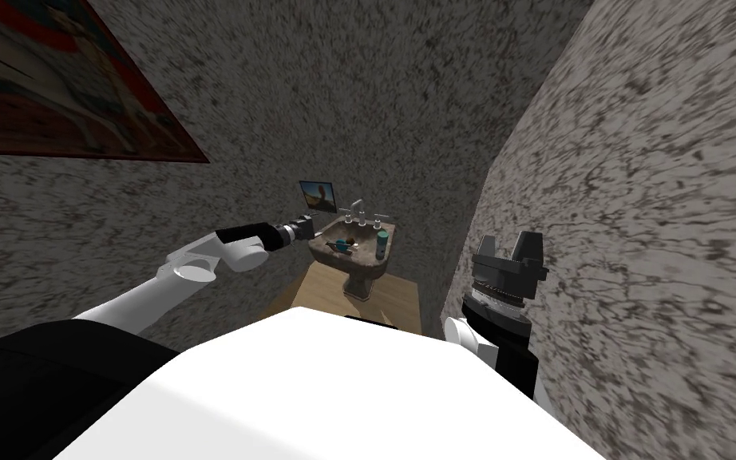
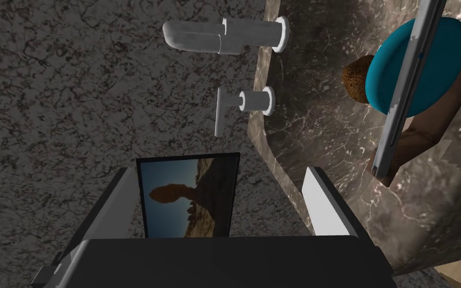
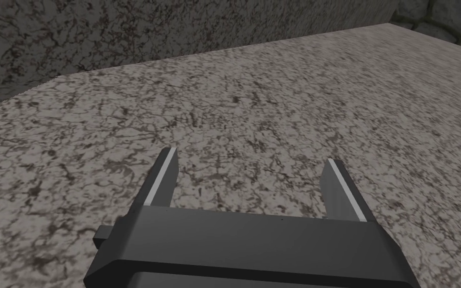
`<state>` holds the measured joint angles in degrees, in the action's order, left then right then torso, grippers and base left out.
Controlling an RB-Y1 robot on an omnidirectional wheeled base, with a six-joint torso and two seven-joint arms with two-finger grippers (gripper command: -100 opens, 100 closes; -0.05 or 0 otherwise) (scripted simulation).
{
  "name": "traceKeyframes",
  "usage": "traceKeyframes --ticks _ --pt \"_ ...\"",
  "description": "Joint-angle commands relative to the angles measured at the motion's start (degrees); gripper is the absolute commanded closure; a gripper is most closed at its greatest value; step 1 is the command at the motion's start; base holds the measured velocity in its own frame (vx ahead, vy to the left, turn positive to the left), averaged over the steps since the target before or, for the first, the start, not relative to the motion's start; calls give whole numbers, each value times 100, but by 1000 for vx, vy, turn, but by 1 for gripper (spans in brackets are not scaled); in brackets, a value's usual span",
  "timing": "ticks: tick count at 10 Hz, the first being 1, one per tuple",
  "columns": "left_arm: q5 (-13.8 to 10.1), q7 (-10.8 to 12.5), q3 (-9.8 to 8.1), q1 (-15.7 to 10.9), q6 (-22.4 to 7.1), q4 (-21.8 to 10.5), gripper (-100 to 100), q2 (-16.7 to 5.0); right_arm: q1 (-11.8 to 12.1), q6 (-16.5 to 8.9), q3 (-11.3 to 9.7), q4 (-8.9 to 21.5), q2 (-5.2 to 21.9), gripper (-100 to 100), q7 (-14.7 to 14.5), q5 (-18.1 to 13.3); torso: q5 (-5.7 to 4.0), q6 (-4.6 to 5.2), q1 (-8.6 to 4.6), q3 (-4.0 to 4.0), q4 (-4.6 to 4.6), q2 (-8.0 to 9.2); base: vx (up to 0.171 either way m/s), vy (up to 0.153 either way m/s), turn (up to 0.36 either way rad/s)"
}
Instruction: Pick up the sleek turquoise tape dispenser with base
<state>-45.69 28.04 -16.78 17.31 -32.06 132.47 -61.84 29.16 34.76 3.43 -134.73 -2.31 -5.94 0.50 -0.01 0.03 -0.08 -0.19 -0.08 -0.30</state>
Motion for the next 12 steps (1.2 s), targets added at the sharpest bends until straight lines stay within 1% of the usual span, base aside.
traceKeyframes --ticks 1,2,3,4,5,6,7,8,9,10,11,12 --pt "-254 182 12 5 -286 1 -100 -270 0 0 0 0 0 0 0 0 0 0 0 0 0 0 93 -42 65" --pt "-254 182 12 5 -343 1 -100 -270 0 0 0 0 0 0 0 0 0 -1 -3 -4 -1 -8 74 -44 33" --pt "-439 335 42 12 -554 20 -100 -469 0 0 0 0 0 0 0 0 0 1 -3 -3 -2 -4 79 -51 45" --pt "-439 335 42 12 -617 20 -100 -469 0 0 0 0 0 0 0 0 -1 0 -6 -4 -2 -6 67 -34 28" --pt "-614 481 82 25 -858 40 -100 -657 0 0 0 0 0 0 0 0 0 0 -1 -2 -1 -2 94 -29 49" --pt "-780 621 129 42 -1030 59 -100 -832 0 0 0 0 0 0 0 0 0 0 1 -5 -2 -9 113 -61 60" --pt "-780 621 129 42 -1140 59 -100 -832 1 0 0 0 0 0 0 0 -1 0 -8 -9 -4 -15 99 -54 22" --pt "-936 755 183 62 -1332 77 -100 -995 0 0 0 0 0 0 0 0 -1 1 -6 -8 -4 -14 95 -41 29" --pt "-936 755 183 62 -1386 77 -100 -995 0 0 0 0 0 0 0 0 0 1 -3 -8 -4 -13 69 -22 16" --pt "-1081 881 243 85 -1576 95 -100 -1145 0 0 0 0 0 0 0 0 1 0 5 -4 -2 -5 95 -31 28" --pt "-1081 881 243 85 -1622 95 -100 -1145 0 0 0 0 0 0 0 0 1 1 3 -6 -3 -11 76 -30 15" --pt "-1217 999 307 111 -1845 113 -100 -1281 0 0 0 0 0 0 0 0 1 1 3 -4 -2 -6 89 -22 21"
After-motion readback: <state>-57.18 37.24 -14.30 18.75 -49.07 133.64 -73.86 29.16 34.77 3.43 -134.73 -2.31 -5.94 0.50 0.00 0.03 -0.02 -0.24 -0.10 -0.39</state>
